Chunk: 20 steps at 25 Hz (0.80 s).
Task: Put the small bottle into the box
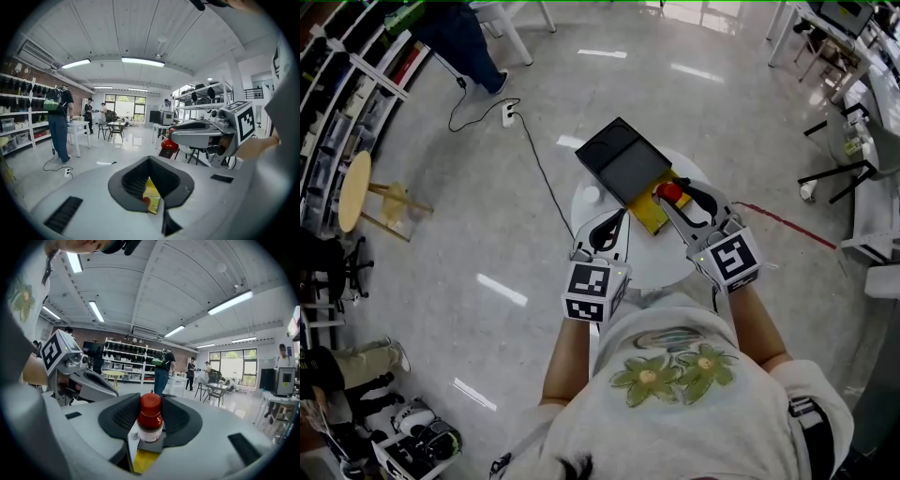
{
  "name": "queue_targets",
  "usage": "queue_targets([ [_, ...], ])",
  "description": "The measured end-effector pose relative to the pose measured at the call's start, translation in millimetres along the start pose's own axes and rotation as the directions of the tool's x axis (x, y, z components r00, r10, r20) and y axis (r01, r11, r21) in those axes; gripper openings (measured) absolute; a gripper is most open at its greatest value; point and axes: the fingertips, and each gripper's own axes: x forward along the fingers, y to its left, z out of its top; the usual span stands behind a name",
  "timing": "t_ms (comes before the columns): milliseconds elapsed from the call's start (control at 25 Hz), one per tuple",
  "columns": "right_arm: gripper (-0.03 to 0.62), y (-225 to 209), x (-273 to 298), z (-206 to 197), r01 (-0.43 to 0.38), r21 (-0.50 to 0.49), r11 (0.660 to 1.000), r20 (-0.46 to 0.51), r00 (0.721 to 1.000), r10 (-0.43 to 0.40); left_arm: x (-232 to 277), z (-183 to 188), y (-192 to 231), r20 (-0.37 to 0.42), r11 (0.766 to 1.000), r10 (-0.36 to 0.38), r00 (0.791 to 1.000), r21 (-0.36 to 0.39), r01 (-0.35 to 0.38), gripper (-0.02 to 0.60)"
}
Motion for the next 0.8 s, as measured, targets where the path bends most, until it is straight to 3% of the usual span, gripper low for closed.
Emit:
queue_targets([
  [800, 0.146, -12, 21, -29, -0.05, 0.024, 0.998, -0.043, 0.998, 0.051, 24, -3, 11, -0.03, 1.0, 0.022, 0.999, -0.007, -0.023, 0.003],
])
